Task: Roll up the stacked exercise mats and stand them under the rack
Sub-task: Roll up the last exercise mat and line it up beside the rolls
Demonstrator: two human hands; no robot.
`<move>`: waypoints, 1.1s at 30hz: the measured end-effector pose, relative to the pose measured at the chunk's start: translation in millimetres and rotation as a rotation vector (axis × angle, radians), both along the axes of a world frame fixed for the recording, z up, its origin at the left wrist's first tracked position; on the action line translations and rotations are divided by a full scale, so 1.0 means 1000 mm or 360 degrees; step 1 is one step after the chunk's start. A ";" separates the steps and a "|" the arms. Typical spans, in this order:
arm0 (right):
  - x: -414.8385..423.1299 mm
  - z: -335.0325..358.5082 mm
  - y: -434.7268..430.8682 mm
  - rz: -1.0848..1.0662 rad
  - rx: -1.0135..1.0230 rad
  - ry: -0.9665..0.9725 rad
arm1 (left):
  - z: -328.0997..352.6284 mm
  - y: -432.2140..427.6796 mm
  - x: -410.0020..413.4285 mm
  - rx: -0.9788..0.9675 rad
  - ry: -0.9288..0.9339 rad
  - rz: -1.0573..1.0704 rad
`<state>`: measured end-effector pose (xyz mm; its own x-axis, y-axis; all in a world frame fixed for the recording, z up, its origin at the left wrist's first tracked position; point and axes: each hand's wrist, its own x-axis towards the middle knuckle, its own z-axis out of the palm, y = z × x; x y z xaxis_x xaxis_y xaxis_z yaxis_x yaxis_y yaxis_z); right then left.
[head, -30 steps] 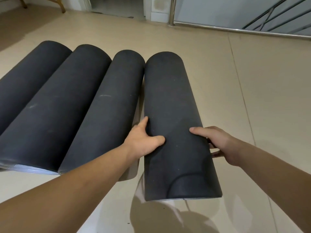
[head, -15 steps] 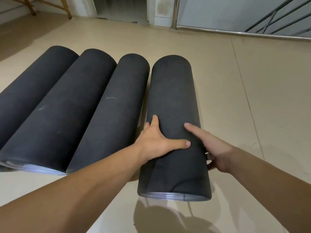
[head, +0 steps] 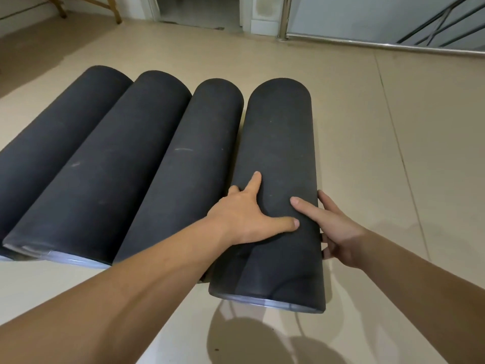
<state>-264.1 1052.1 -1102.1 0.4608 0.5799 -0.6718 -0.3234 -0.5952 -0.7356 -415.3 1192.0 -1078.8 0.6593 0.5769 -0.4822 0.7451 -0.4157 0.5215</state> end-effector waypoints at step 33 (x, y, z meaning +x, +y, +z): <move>0.007 -0.005 -0.019 -0.0100 0.0038 -0.0397 | -0.012 -0.014 -0.005 0.0186 -0.0076 0.0015</move>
<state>-257.2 1032.8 -1107.4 0.6461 0.5592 -0.5194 -0.1661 -0.5613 -0.8108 -420.7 1178.4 -1090.9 0.6741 0.6337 -0.3795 0.7248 -0.4686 0.5051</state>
